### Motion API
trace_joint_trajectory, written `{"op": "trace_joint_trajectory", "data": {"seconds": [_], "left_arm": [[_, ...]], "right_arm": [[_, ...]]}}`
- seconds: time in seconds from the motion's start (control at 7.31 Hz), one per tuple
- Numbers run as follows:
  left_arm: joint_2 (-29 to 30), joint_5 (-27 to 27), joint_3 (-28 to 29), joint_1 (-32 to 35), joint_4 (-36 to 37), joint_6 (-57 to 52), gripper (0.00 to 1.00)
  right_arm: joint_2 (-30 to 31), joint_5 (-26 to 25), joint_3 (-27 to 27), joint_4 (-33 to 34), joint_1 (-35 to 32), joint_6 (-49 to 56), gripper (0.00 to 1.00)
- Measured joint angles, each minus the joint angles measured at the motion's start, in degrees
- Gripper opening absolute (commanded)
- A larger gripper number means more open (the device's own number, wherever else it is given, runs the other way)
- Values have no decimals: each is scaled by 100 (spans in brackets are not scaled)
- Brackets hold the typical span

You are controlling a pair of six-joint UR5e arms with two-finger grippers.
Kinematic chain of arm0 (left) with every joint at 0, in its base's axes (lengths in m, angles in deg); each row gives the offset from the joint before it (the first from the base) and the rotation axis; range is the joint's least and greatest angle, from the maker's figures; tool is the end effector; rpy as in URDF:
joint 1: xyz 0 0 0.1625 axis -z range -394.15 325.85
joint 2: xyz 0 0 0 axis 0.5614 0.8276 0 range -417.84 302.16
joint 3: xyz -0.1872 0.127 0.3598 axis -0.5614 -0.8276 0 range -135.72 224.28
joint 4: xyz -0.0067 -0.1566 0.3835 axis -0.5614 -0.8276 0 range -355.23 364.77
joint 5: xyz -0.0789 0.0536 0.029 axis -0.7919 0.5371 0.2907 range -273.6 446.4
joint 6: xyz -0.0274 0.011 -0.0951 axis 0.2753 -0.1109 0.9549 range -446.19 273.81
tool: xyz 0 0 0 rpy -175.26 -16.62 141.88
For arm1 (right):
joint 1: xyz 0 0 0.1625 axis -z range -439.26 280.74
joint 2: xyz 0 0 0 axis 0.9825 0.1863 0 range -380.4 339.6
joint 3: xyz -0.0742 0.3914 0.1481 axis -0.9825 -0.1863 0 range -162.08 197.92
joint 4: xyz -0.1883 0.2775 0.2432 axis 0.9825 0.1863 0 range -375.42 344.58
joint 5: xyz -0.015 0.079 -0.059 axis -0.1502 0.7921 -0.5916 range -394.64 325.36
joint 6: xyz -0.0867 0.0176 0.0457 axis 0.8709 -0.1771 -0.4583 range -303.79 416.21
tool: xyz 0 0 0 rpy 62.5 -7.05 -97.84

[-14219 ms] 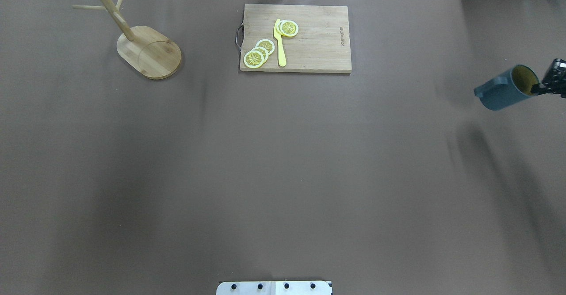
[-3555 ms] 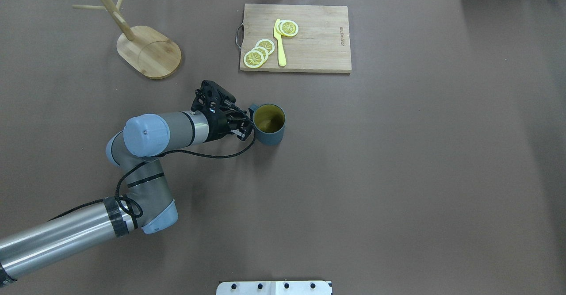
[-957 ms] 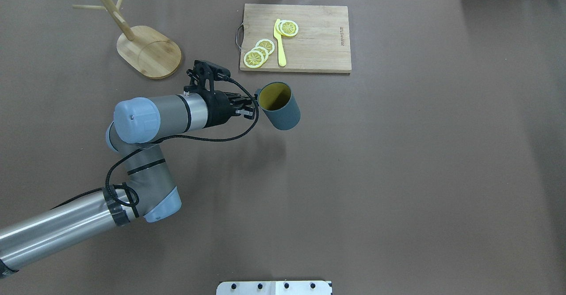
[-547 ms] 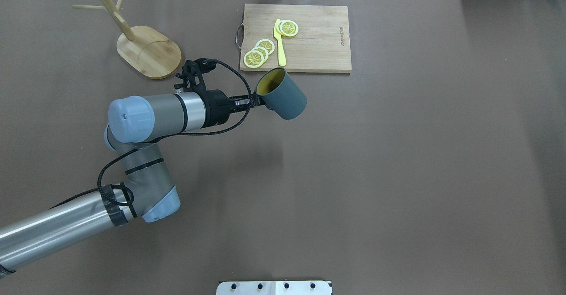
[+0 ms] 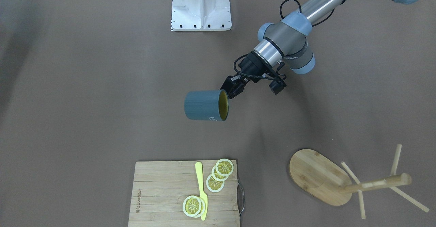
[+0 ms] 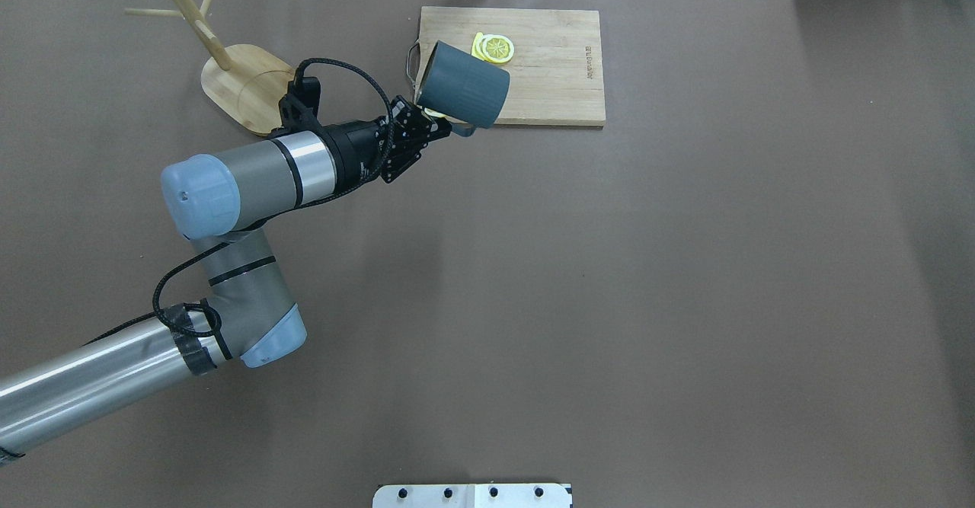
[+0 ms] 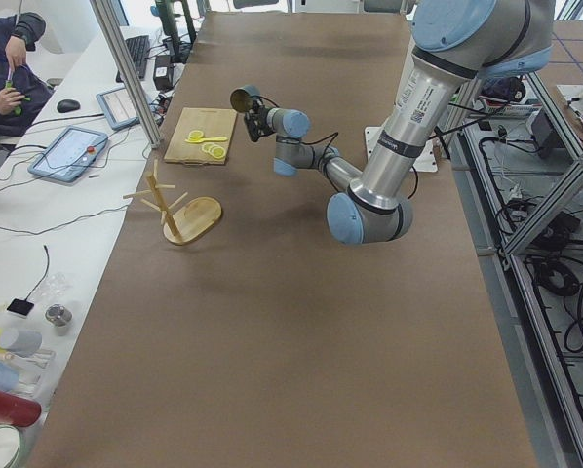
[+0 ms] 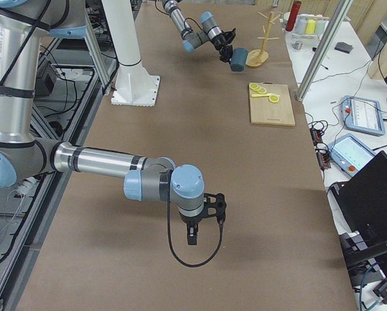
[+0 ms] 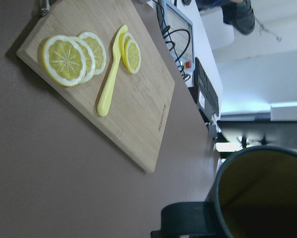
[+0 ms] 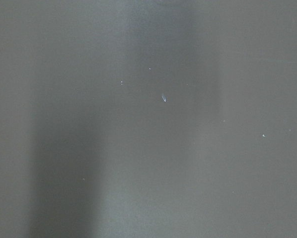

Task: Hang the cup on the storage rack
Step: 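Lift the blue mug with the left gripper and swing it toward the stand, then hook the blue mug's handle onto a peg of the wooden stand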

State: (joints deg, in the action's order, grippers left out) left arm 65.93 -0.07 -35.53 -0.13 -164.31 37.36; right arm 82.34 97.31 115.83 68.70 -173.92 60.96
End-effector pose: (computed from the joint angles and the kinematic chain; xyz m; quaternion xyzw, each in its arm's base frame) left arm 0.4780 -0.4909 0.2398 0.0224 0.7804 -0.3672 0.5057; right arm 0.0988 -0.3914 0.6823 0.0380 -0.3561 -0.0041 0.9337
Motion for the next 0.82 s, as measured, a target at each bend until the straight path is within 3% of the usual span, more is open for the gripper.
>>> {"op": "trace_joint_trajectory", "data": {"seconds": [0.41, 0.82], "left_arm": [[13, 586, 148, 657, 63, 2351, 0], [151, 568, 771, 1217, 116, 3507, 0]], "right_arm": [[-1, -11, 8, -14, 0, 2, 100], [-8, -12, 40, -33, 0, 5, 100]]}}
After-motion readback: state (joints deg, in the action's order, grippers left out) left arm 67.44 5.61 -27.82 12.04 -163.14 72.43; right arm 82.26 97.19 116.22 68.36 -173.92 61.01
